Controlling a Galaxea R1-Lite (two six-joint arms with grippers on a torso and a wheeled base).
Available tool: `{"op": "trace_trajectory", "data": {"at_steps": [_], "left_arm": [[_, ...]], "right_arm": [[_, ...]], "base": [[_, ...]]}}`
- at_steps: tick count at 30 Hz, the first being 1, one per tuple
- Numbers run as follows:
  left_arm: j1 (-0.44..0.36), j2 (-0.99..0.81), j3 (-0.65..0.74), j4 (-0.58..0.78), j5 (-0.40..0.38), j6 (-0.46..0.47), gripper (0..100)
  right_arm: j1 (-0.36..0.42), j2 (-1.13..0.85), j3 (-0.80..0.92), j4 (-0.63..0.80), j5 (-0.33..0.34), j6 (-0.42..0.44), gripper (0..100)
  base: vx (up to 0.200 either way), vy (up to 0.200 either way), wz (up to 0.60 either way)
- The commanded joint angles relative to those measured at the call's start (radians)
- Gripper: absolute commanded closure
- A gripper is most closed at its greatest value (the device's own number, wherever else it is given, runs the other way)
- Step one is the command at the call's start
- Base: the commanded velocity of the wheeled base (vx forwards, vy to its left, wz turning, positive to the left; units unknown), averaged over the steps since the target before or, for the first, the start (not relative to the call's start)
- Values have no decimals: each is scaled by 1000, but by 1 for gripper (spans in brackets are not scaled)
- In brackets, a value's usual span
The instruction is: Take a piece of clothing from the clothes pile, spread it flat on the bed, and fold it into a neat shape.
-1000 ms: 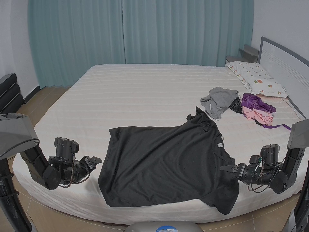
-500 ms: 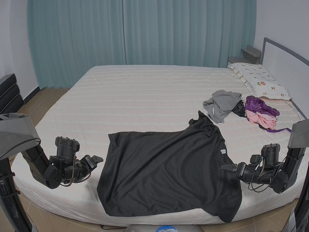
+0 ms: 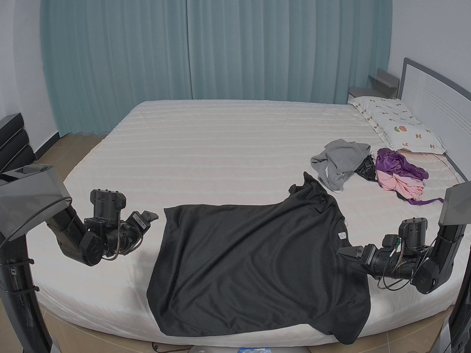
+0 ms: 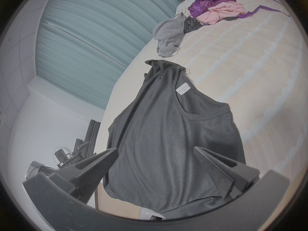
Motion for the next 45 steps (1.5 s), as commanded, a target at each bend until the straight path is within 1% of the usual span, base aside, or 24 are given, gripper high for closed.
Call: {"op": "trace_trajectory", "data": {"at_steps": [1, 2, 3, 4, 8, 10, 12, 15, 16, 18, 19, 22, 26, 27, 31, 32, 35, 36, 38, 39, 41, 43, 45], "left_arm": [[11, 179, -218, 11, 0, 14, 0], [13, 204, -261, 18, 0, 20, 0], [13, 204, -261, 18, 0, 20, 0], [13, 256, -350, 42, 0, 29, 0], [7, 322, -497, 88, 0, 44, 0], [1, 364, -571, 120, 0, 67, 0], [-7, 419, -655, 153, 14, 103, 0], [-9, 468, -755, 202, 28, 115, 0], [-9, 471, -762, 208, 28, 115, 0], [-9, 492, -822, 251, 28, 115, 0], [-9, 494, -825, 254, 28, 115, 0], [-16, 528, -903, 326, 34, 115, 0], [-16, 535, -925, 344, 36, 115, 0], [-16, 538, -928, 343, 37, 113, 100], [-16, 541, -931, 334, 53, 115, 100], [-13, 541, -934, 327, 108, 113, 100], [-9, 541, -945, 318, 145, 110, 100], [-4, 541, -950, 307, 168, 101, 100], [8, 540, -960, 278, 197, 87, 100], [10, 540, -962, 274, 200, 86, 100], [42, 518, -973, 265, 211, 89, 100], [48, 506, -973, 265, 211, 90, 100], [56, 491, -973, 266, 206, 110, 100]], "right_arm": [[-1, 11, 1, -20, 1, 11, 0], [-1, 13, 1, -20, 1, 11, 0], [-1, 13, 1, -20, 1, 11, 0], [-1, 16, -1, -20, 1, 11, 0], [-4, 27, -2, -22, -1, 12, 0], [-5, 27, -1, -22, -1, 12, 0], [-7, 28, 1, -22, -1, 12, 0], [-5, 31, -1, -22, -1, 12, 0], [-5, 31, -2, -22, -1, 12, 0], [-2, 41, -5, -22, -2, 12, 0], [-2, 42, -5, -23, -2, 12, 0], [-2, 47, -15, -20, -2, 12, 0], [-2, 51, -16, -22, -2, 11, 0], [-1, 53, -16, -22, -2, 11, 0], [-2, 51, -18, -22, -2, 11, 0], [-4, 53, -27, -20, -4, 12, 0], [-5, 51, -28, -22, -5, 12, 0], [-5, 51, -31, -22, -8, 12, 0], [-5, 51, -45, -22, -28, 12, 0], [-5, 51, -48, -22, -33, 12, 0], [-4, 67, -87, -17, -74, 14, 0], [2, 77, -97, -19, -82, 14, 0], [18, 102, -131, -22, -108, 26, 0]], "base": [[0, 0, 0], [0, 0, 0], [0, 0, 0], [0, 0, 0], [0, 0, 0], [0, 0, 0], [0, 0, 0], [0, 0, 0], [0, 0, 0], [0, 0, 0], [0, 0, 0], [0, 0, 0], [0, 0, 0], [0, 0, 0], [0, 0, 0], [0, 0, 0], [0, 0, 0], [0, 0, 0], [0, 0, 0], [0, 0, 0], [0, 0, 0], [0, 0, 0], [0, 0, 0]]}}
